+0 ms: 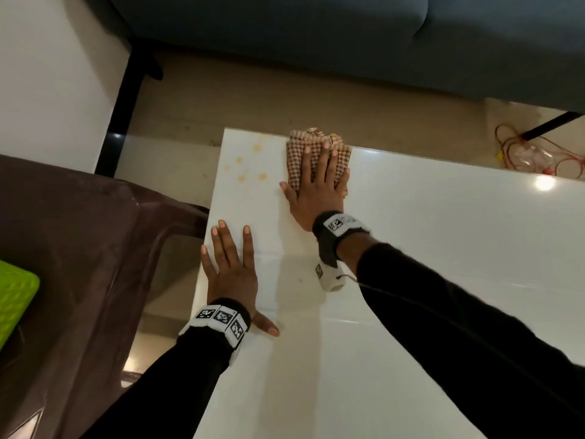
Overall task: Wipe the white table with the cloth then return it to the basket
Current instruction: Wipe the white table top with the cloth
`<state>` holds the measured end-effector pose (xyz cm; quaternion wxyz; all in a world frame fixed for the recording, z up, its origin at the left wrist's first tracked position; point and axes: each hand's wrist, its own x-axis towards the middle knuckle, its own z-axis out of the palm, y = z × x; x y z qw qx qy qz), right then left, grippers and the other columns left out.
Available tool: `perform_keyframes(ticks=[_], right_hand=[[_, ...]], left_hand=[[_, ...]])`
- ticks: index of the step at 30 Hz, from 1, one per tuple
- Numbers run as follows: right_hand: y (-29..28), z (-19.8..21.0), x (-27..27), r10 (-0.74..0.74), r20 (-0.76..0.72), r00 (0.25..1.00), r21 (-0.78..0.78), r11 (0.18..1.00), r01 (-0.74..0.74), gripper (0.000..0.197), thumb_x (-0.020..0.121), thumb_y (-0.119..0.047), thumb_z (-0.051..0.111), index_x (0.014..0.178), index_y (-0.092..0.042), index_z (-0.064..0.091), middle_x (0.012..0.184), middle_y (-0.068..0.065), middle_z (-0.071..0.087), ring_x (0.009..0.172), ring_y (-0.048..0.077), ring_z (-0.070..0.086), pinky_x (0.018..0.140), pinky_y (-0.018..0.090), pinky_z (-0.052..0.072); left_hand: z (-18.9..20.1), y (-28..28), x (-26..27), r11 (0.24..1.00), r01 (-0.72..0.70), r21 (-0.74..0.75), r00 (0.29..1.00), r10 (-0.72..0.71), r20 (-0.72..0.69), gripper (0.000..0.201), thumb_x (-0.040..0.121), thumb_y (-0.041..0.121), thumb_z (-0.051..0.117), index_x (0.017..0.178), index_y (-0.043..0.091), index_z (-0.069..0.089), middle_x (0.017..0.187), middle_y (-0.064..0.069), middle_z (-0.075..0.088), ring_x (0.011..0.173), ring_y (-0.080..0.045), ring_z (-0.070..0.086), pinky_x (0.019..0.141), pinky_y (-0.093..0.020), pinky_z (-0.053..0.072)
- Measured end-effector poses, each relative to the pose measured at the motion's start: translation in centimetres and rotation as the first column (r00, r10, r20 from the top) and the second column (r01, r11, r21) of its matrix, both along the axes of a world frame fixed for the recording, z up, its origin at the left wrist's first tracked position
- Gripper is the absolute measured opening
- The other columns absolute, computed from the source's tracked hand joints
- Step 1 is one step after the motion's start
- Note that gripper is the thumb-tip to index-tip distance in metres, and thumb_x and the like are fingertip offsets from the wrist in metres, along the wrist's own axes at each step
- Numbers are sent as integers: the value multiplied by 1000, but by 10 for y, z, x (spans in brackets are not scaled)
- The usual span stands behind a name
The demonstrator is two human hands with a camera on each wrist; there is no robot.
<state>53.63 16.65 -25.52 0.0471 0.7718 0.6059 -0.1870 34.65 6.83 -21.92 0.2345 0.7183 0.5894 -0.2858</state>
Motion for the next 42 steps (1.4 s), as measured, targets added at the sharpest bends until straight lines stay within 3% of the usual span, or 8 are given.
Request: perform_keyframes(ticks=[7, 11, 15, 18, 24, 29, 34, 42], right_hand=[[-158, 7, -25, 235, -66, 970, -33, 971, -237, 83, 103, -67, 16, 166, -15, -1, 170, 20, -17, 158, 39, -15, 125, 65, -1], [-64, 0, -11, 201, -16, 979, 15, 979, -201, 82, 102, -66, 19, 165, -19, -5, 171, 20, -15, 158, 42, -13, 124, 64, -7], [33, 3, -3, 24, -26, 999, -48, 999, -26, 85, 102, -67, 22, 165, -18, -10, 170, 17, -21, 157, 40, -17, 125, 65, -4], [11, 0, -12, 29, -18, 999, -12, 999, -29, 85, 102, -67, 21, 164, -19, -12, 170, 17, -21, 157, 39, -18, 125, 65, -2], [-144, 8, -41, 270, -81, 960, -42, 961, -274, 85, 102, -67, 17, 164, -15, -8, 169, 19, -22, 157, 40, -20, 125, 65, -3], [-45, 1, -37, 279, -49, 959, -17, 960, -280, 80, 103, -63, 19, 165, -20, -9, 170, 18, -18, 157, 41, -16, 122, 69, -2], [57, 4, -43, 63, -38, 997, -70, 995, -66, 85, 103, -66, 20, 163, -18, -15, 170, 17, -22, 157, 40, -18, 123, 64, -10], [-116, 8, -67, 427, -110, 897, -28, 901, -432, 82, 104, -63, 20, 165, -16, -7, 169, 19, -22, 156, 37, -24, 124, 65, -5]], left_hand=[[3, 0, -1, 1000, 6, -2, 1000, -6, 16, 200, 12, 89, 77, 143, 3, -45, 144, -39, -49, 143, -54, -36, 120, -69, -8], [2, 0, -2, 1000, 9, -1, 1000, -9, 16, 199, 13, 88, 78, 142, 3, -47, 143, -39, -49, 141, -54, -38, 116, -68, -13], [0, 1, -3, 1000, 18, 3, 1000, -18, 25, 198, 15, 87, 80, 141, 3, -48, 142, -38, -52, 140, -54, -40, 119, -69, -11], [-2, -1, -5, 1000, 16, 17, 999, -17, 48, 197, 18, 88, 79, 142, 3, -47, 143, -38, -51, 140, -54, -39, 119, -69, -10], [-6, 3, -36, 995, -48, 82, 995, 41, 90, 192, 26, 94, 71, 144, -10, -38, 151, -35, -43, 147, -49, -32, 125, -55, -8], [-21, 6, -57, 988, -156, 19, 981, 153, 121, 194, 1, 102, 31, 141, -13, -38, 155, -32, -39, 151, -44, -28, 128, -52, 1], [-22, 4, -57, 977, -214, -3, 960, 211, 183, 195, 17, 89, 77, 134, 1, -52, 159, -21, -40, 153, -36, -28, 128, -48, -4], [-16, -10, -69, 896, -436, -85, 872, 444, 207, 193, 22, 84, 84, 139, 13, -53, 168, -14, -21, 159, -29, -4, 128, -48, 17]])
